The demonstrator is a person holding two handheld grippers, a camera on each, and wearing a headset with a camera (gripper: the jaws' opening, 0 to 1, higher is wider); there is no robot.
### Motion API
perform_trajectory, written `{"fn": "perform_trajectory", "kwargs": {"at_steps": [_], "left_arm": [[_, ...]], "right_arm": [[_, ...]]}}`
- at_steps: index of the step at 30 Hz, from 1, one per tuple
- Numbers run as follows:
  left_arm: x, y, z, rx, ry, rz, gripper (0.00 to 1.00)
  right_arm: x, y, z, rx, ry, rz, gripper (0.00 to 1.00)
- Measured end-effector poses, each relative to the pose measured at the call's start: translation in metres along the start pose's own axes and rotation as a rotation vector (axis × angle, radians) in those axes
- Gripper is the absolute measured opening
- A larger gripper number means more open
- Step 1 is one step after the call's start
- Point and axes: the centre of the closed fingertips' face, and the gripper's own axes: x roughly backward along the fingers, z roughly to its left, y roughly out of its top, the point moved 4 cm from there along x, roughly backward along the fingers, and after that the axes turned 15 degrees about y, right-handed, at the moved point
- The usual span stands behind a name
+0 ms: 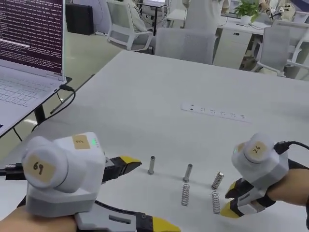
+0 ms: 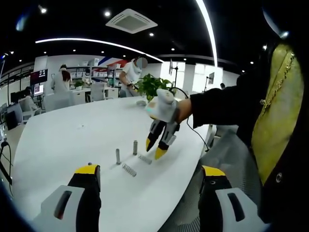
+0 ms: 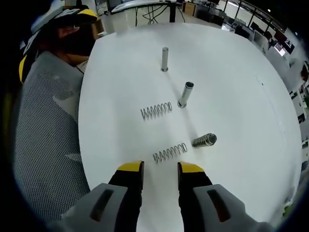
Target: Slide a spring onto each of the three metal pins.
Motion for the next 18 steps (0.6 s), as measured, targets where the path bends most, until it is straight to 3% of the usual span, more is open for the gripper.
{"fn": "perform_trajectory", "kwargs": {"at_steps": [5,18], "left_arm": [[0.0,-0.001,0.001,0.001,-0.001,0.002,0.81],[0.0,-0.002,0.001,-0.001,-0.006,0.001,0.79]], "right_arm": [[-0.003,0.003,-0.006,-0.076,-0.02,-0.041,0.26],[-0.012,0.003,-0.009,-0.182,-0.067,-0.066,0.28]]}}
